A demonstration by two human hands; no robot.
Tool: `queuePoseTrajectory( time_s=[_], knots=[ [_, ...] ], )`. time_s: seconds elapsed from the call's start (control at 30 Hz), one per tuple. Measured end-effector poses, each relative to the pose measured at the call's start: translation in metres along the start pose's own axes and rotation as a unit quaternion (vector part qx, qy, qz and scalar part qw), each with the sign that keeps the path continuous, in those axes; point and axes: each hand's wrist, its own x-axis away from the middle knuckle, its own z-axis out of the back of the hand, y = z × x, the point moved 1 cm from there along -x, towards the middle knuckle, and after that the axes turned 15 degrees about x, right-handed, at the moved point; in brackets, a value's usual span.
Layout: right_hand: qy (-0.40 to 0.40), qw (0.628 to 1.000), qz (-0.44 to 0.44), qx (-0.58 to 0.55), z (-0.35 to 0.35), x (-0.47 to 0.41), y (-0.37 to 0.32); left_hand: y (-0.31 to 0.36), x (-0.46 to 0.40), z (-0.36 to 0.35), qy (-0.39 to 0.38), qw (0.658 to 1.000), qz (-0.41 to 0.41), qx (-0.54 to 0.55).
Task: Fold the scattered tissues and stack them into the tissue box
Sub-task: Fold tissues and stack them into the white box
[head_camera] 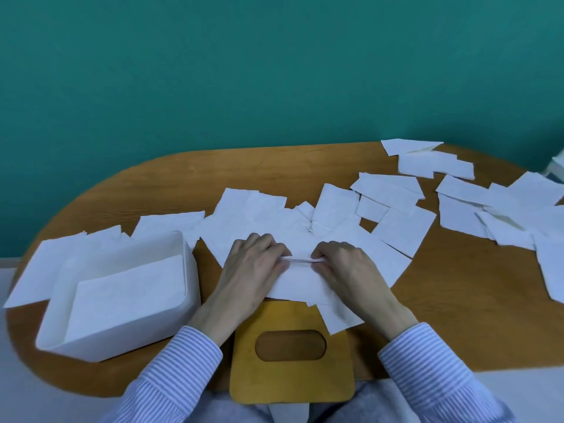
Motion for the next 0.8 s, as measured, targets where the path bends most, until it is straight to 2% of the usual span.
queuePoseTrajectory(
  time_s=[0.1,0.2,0.4,0.57,0.8],
  knots=[
    [-0.034,0.992,-0.036,-0.112,0.012,-0.005,0.008,0.010,0.000,0.025,-0.005,1.000,-0.004,0.004],
    [-0.032,0.979,-0.048,-0.196,0.032,-0.011,0.007,0.023,-0.010,0.059,-0.004,1.000,-0.022,-0.014],
    [-0.025,0.956,-0.045,-0.289,0.062,-0.038,-0.023,0.011,-0.042,0.127,-0.010,0.996,-0.022,-0.081],
    [-0.059,0.959,-0.059,-0.270,0.045,-0.066,-0.054,-0.037,-0.063,0.143,-0.069,0.996,0.010,-0.061],
    [-0.115,0.961,-0.066,-0.242,-0.002,-0.075,-0.077,-0.090,-0.074,0.115,-0.176,0.982,0.011,-0.070]
  ],
)
